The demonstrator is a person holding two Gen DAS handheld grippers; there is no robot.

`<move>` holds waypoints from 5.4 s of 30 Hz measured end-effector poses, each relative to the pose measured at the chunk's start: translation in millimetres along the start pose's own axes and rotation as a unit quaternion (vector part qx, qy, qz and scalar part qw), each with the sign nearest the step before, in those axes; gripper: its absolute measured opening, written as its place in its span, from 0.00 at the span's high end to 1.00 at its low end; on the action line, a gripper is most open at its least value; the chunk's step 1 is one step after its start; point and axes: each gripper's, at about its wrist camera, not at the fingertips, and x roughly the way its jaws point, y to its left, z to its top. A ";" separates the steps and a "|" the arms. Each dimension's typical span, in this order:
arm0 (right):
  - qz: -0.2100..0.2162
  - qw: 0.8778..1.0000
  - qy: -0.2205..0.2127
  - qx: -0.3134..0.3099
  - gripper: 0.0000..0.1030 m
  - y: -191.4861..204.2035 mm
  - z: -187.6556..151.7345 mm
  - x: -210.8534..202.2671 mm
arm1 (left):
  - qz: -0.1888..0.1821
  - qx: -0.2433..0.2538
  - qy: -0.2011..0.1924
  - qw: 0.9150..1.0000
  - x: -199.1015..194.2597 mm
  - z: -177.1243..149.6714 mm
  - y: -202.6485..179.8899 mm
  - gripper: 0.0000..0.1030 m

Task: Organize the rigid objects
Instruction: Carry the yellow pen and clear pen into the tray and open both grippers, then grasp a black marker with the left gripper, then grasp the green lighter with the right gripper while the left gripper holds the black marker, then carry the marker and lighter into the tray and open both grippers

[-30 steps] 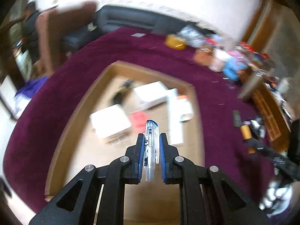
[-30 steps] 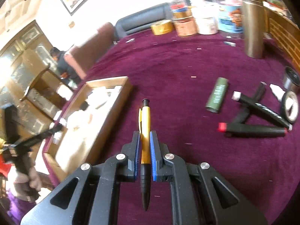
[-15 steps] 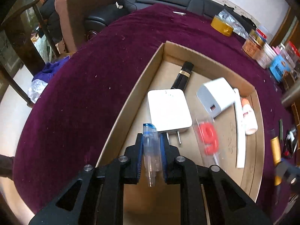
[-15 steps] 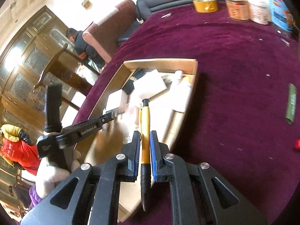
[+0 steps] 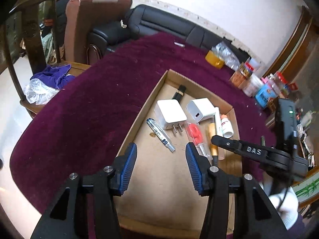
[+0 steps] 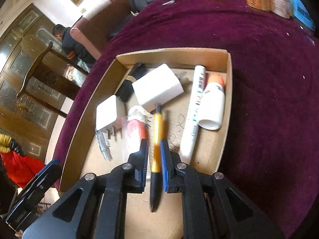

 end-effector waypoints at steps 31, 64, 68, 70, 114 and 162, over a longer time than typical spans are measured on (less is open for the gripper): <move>-0.172 0.973 -0.117 0.097 0.90 -238.8 -36.0 -170.8 | -0.126 0.144 0.011 0.981 -17.3 -91.3 -146.2 0.46; -0.161 0.971 -0.095 0.148 0.87 -205.1 -50.1 -126.2 | -0.131 0.137 0.071 0.979 3.9 -112.3 -156.9 0.46; -0.089 0.985 -0.060 0.136 0.86 -172.8 -83.4 -124.0 | -0.136 0.135 0.077 0.978 9.0 -112.6 -158.2 0.46; -0.062 0.990 -0.043 0.117 0.85 -155.6 -97.6 -121.5 | -0.139 0.137 0.083 0.977 11.4 -113.6 -161.0 0.46; -0.079 0.982 -0.131 0.113 0.73 -203.2 -76.1 -190.9 | -0.111 0.206 0.117 0.965 90.1 -101.9 -237.2 0.88; -0.011 0.998 -0.052 -0.015 0.82 -52.5 -4.7 -89.9 | 0.022 0.003 0.085 0.996 60.7 -10.7 -15.6 0.88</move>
